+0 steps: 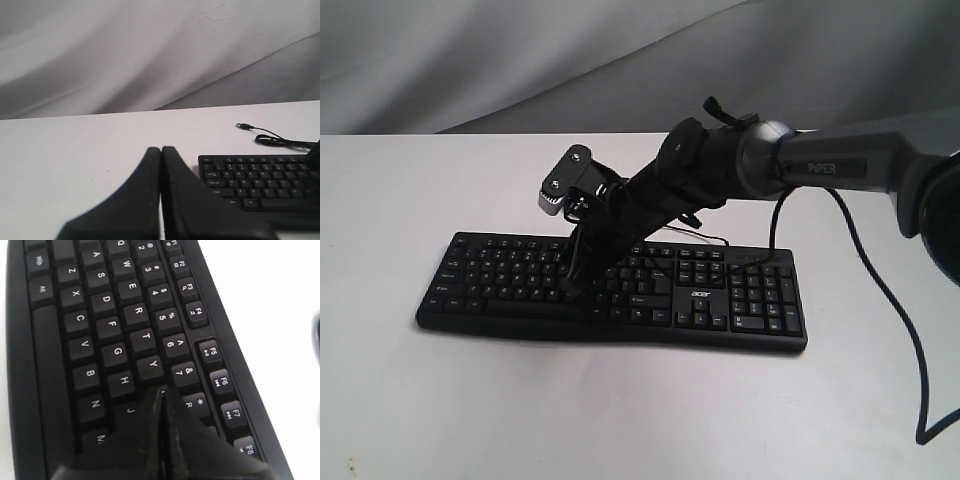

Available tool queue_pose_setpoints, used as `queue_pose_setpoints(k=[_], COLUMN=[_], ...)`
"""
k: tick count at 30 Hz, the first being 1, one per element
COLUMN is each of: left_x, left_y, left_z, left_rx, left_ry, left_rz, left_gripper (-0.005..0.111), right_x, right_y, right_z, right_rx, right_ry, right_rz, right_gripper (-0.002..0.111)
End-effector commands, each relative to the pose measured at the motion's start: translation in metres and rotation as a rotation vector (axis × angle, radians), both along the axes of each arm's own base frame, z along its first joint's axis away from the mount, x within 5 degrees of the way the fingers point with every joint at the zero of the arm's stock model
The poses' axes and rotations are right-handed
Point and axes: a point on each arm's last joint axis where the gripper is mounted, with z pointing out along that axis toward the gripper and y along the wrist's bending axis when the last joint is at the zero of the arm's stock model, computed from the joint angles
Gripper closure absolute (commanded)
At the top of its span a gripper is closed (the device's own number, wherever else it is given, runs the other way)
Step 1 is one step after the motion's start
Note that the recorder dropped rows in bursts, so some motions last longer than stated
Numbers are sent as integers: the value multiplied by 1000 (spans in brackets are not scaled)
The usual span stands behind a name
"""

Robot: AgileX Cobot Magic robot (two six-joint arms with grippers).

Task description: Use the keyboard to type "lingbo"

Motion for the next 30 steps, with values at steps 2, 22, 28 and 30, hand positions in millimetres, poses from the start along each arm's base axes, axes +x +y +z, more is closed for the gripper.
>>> queue_pose_setpoints(k=[2, 22, 28, 30], left_x=[0, 0, 0, 0], left_y=[0, 0, 0, 0], left_z=[-1, -1, -1, -1], left_rx=[-1, -1, -1, -1], left_ry=[-6, -6, -6, -6], left_rz=[-6, -6, -6, -6], left_gripper=[106, 106, 106, 106], right_x=[1, 3, 3, 3], right_y=[1, -2, -2, -2], right_z=[0, -8, -9, -9], right_rx=[4, -21, -24, -24], right_ry=[-1, -2, -1, -1], right_rz=[-4, -16, -18, -18], right_gripper=[108, 108, 108, 108])
